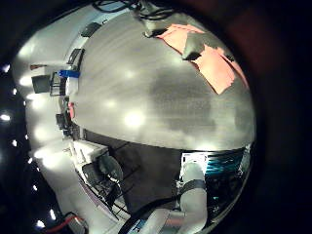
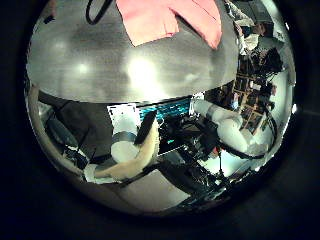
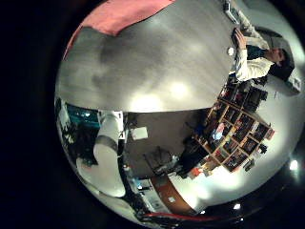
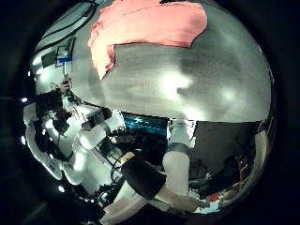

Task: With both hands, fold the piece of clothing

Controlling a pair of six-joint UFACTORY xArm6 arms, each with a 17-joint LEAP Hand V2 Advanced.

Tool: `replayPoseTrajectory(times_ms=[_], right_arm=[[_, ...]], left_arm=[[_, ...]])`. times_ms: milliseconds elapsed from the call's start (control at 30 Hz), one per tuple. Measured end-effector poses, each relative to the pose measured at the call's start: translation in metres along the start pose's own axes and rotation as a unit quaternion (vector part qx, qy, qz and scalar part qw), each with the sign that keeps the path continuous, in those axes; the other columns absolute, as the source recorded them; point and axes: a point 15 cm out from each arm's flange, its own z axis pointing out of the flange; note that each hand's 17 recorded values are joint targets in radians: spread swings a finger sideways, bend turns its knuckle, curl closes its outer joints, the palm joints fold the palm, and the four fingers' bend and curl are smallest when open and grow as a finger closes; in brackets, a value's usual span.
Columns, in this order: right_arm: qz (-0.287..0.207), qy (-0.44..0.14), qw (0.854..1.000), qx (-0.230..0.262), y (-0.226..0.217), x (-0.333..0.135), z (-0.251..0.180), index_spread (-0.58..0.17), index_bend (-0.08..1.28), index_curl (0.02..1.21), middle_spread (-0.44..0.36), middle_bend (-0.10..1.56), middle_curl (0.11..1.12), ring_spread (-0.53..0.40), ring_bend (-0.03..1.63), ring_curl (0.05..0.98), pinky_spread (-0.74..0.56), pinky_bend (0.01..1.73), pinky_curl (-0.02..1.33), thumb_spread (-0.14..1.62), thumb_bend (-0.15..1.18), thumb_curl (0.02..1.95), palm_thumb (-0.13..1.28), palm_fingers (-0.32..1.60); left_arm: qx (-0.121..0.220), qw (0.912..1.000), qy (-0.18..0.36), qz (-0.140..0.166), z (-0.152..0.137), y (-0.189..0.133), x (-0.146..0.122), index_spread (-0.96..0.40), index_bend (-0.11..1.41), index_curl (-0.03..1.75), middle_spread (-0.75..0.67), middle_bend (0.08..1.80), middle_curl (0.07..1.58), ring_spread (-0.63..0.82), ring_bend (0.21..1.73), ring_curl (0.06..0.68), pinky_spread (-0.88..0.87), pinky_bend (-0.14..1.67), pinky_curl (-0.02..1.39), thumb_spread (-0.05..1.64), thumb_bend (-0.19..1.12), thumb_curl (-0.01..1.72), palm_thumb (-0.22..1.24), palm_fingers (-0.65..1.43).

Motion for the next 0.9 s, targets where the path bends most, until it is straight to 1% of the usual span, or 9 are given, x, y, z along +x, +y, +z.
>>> replayPoseTrajectory(times_ms=[100, 300, 400, 500, 533, 567, 633, 767, 900], right_arm=[[-0.002, -0.002, 1.0, -0.007, 0.011, -0.004, 0.014, -0.371, 0.19, 0.35, 0.039, 0.18, 0.29, 0.147, 0.2, 0.263, 0.31, 0.21, 0.32, 1.19, -0.02, 0.26, 0.22, 0.15], [-0.008, 0.001, 1.0, 0.002, 0.007, -0.007, 0.012, -0.366, 0.19, 0.35, 0.039, 0.18, 0.29, 0.147, 0.2, 0.26, 0.31, 0.2, 0.32, 1.19, -0.02, 0.27, 0.22, 0.15], [-0.006, 0.0, 1.0, 0.003, 0.007, -0.007, 0.011, -0.361, 0.19, 0.35, 0.037, 0.18, 0.29, 0.147, 0.2, 0.26, 0.32, 0.2, 0.32, 1.19, -0.02, 0.27, 0.22, 0.16], [-0.008, 0.0, 1.0, 0.0, 0.008, -0.007, 0.012, -0.359, 0.18, 0.35, 0.035, 0.18, 0.29, 0.144, 0.19, 0.259, 0.32, 0.21, 0.32, 1.19, -0.01, 0.27, 0.24, 0.17], [-0.007, 0.0, 1.0, 0.0, 0.009, -0.007, 0.011, -0.358, 0.17, 0.34, 0.029, 0.2, 0.3, 0.126, 0.21, 0.262, 0.31, 0.2, 0.32, 1.19, -0.01, 0.27, 0.25, 0.19], [-0.007, 0.0, 1.0, 0.002, 0.008, -0.007, 0.01, -0.358, 0.13, 0.32, 0.025, 0.24, 0.31, 0.11, 0.27, 0.275, 0.3, 0.18, 0.31, 1.19, -0.01, 0.28, 0.26, 0.26], [-0.007, -0.004, 1.0, 0.004, 0.006, -0.009, 0.011, -0.354, 0.08, 0.29, 0.008, 0.26, 0.32, 0.054, 0.39, 0.3, 0.27, 0.21, 0.31, 1.18, -0.01, 0.28, 0.29, 0.34], [-0.008, -0.003, 1.0, -0.001, -0.007, -0.008, 0.014, -0.334, 0.13, 0.27, -0.025, 0.26, 0.34, -0.034, 0.5, 0.359, 0.19, 0.27, 0.34, 1.15, -0.01, 0.3, 0.35, 0.31], [-0.007, -0.002, 1.0, 0.003, -0.032, -0.007, 0.018, -0.318, 0.15, 0.26, -0.038, 0.28, 0.36, -0.074, 0.53, 0.376, 0.17, 0.29, 0.34, 1.14, -0.02, 0.3, 0.36, 0.29]], left_arm=[[0.002, 1.0, 0.004, 0.0, 0.002, 0.002, 0.003, -0.05, 0.17, 0.33, 0.19, 0.2, 0.38, 0.37, 0.64, 0.202, 0.46, 0.33, 0.33, 1.01, -0.03, 0.32, 0.27, 0.19], [0.004, 1.0, 0.003, 0.006, 0.002, -0.001, 0.005, -0.06, 0.18, 0.33, 0.19, 0.19, 0.38, 0.37, 0.63, 0.2, 0.46, 0.33, 0.32, 1.02, -0.03, 0.32, 0.27, 0.2], [0.003, 0.9997, -0.005, 0.023, 0.004, -0.011, 0.012, -0.06, 0.18, 0.34, 0.18, 0.2, 0.38, 0.37, 0.63, 0.196, 0.46, 0.32, 0.32, 1.02, -0.02, 0.31, 0.27, 0.21], [0.001, 0.9996, -0.011, 0.027, 0.011, -0.023, 0.011, -0.06, 0.18, 0.34, 0.17, 0.19, 0.38, 0.37, 0.62, 0.194, 0.46, 0.31, 0.32, 1.02, -0.02, 0.32, 0.28, 0.22], [0.0, 0.9995, -0.014, 0.029, 0.014, -0.029, 0.011, -0.06, 0.18, 0.35, 0.17, 0.19, 0.38, 0.37, 0.62, 0.193, 0.46, 0.31, 0.32, 1.02, -0.02, 0.32, 0.28, 0.22], [0.0, 0.9992, -0.017, 0.035, 0.016, -0.034, 0.011, -0.06, 0.18, 0.35, 0.18, 0.19, 0.37, 0.37, 0.62, 0.194, 0.46, 0.31, 0.32, 1.03, -0.02, 0.32, 0.29, 0.21], [0.0, 0.9987, -0.02, 0.046, 0.021, -0.043, 0.01, -0.05, 0.18, 0.35, 0.18, 0.19, 0.37, 0.37, 0.62, 0.193, 0.46, 0.31, 0.32, 1.03, -0.02, 0.32, 0.29, 0.21], [0.001, 0.9976, -0.021, 0.066, 0.042, -0.065, 0.01, -0.06, 0.16, 0.34, 0.2, 0.18, 0.36, 0.38, 0.64, 0.2, 0.46, 0.33, 0.33, 1.03, -0.03, 0.32, 0.29, 0.17], [0.032, 0.9963, -0.019, 0.077, 0.054, -0.099, 0.011, -0.06, 0.15, 0.33, 0.21, 0.19, 0.36, 0.39, 0.65, 0.203, 0.47, 0.34, 0.33, 1.02, -0.03, 0.31, 0.28, 0.15]])
